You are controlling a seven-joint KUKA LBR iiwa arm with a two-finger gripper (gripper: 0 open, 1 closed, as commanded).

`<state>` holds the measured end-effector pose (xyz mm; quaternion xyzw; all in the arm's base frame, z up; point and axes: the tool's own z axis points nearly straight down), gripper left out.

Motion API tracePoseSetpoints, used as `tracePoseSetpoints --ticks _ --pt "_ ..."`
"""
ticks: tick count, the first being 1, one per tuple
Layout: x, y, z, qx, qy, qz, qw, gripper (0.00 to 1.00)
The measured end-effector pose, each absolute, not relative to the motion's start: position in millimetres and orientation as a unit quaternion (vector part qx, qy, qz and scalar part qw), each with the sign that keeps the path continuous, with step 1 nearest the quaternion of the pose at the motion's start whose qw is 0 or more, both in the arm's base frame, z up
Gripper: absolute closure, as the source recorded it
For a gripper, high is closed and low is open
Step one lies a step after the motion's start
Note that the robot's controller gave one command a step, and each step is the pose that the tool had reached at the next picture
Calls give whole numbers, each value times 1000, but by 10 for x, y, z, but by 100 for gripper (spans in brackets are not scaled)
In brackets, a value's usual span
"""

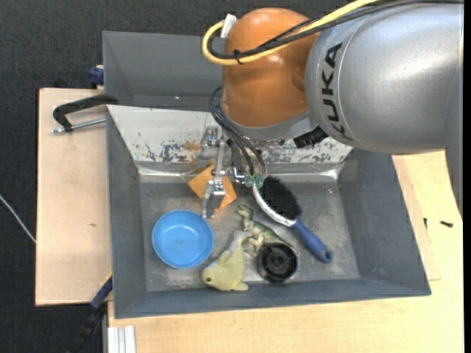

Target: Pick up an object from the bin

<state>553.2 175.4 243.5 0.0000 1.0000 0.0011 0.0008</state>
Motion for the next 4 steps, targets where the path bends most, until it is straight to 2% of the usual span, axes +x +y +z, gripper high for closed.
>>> tracePoseSetpoints --ticks 1,2,3,4 --pt "5194 1799 1230 5 1000 0 -4 0" --pt "5181 1777 948 -6 1000 3 6 0" --pt "5491 1321 845 -87 996 11 11 0" --pt "5469 1225 769 -83 996 4 7 100"
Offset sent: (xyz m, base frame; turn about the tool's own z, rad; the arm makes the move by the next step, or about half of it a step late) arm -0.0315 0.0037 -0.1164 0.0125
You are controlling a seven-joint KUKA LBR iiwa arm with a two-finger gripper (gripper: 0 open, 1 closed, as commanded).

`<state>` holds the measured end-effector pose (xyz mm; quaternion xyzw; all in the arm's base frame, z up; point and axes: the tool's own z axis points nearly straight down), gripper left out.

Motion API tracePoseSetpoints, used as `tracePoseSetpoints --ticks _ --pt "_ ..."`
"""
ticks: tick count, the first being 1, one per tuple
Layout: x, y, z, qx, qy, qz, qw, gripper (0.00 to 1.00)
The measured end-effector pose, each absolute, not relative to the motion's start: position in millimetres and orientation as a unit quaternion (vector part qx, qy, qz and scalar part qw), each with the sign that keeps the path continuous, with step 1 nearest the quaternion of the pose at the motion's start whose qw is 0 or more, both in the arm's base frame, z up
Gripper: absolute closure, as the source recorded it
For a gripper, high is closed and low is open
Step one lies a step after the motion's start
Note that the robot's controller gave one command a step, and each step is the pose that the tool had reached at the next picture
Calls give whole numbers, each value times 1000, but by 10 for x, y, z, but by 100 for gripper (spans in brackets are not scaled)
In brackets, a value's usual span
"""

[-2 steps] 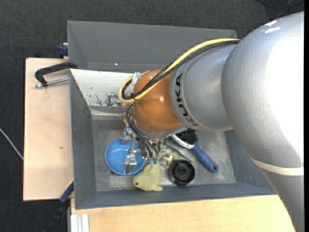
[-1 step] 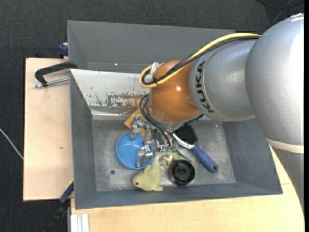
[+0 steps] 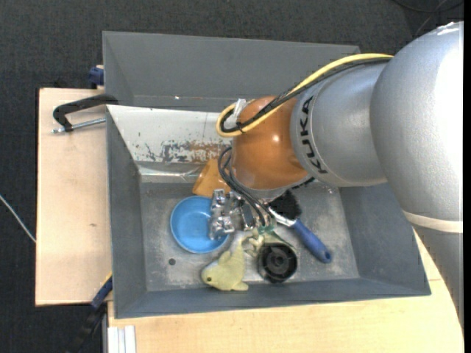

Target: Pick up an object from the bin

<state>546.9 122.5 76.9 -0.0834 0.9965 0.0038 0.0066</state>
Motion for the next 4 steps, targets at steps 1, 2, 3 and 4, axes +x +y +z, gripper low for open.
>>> tracePoseSetpoints --ticks 1,2,3,4 --pt "5465 1033 2836 -154 988 1 8 100" --pt "5446 1017 1162 -219 976 1 -3 100" --pt "5468 1019 1209 -219 976 1 1 0" --pt "4970 1579 1097 -305 952 1 3 0"
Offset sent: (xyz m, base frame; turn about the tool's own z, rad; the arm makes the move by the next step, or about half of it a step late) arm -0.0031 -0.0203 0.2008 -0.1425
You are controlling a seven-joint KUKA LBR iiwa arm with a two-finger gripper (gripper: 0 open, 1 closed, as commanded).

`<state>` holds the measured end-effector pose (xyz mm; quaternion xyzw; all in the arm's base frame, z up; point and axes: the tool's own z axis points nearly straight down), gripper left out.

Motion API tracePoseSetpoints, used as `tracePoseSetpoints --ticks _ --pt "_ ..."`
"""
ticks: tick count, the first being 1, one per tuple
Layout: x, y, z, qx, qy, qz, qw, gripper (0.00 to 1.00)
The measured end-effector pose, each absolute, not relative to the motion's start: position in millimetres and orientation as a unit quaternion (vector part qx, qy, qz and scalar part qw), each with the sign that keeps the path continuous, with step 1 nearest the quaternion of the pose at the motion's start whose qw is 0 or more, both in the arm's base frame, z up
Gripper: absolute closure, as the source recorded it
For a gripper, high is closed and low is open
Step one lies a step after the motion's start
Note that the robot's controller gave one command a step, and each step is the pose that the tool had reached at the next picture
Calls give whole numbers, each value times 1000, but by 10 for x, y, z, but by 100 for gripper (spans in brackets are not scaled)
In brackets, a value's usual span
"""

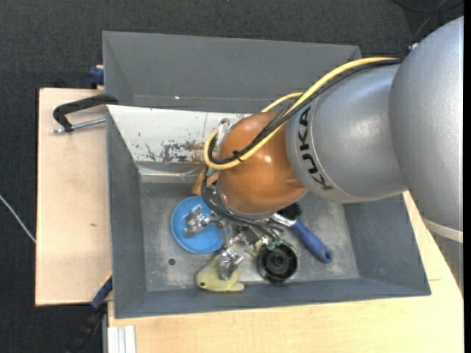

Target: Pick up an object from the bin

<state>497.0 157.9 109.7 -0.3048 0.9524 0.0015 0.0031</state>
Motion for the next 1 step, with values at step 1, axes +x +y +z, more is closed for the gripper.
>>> tracePoseSetpoints --ticks 1 --pt "5216 1126 757 -353 936 3 0 0"
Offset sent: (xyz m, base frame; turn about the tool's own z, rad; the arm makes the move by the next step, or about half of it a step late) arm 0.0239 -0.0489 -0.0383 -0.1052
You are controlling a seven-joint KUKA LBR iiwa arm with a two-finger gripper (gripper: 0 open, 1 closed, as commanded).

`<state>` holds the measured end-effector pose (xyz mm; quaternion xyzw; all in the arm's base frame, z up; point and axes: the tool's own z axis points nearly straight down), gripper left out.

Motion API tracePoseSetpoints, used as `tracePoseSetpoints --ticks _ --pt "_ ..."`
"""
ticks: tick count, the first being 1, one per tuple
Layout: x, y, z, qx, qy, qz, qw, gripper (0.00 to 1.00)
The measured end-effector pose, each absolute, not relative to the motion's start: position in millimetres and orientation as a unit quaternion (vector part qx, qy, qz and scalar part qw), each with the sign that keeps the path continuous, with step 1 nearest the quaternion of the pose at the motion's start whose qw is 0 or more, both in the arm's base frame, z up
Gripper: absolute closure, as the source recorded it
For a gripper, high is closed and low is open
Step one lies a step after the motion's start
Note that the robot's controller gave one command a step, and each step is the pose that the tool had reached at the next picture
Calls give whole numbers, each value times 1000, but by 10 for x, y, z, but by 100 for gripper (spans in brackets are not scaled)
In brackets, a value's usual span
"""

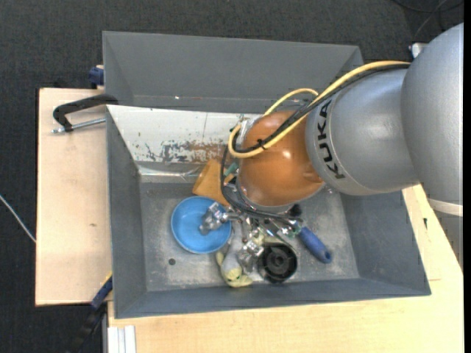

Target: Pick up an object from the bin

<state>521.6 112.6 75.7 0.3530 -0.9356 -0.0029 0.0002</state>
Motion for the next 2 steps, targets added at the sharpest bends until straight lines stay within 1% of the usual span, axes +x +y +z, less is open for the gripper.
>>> tracePoseSetpoints --ticks 1,2 --pt "5231 1138 785 355 -935 -2 -2 100" --pt "5170 1166 2496 428 -904 1 -7 100"
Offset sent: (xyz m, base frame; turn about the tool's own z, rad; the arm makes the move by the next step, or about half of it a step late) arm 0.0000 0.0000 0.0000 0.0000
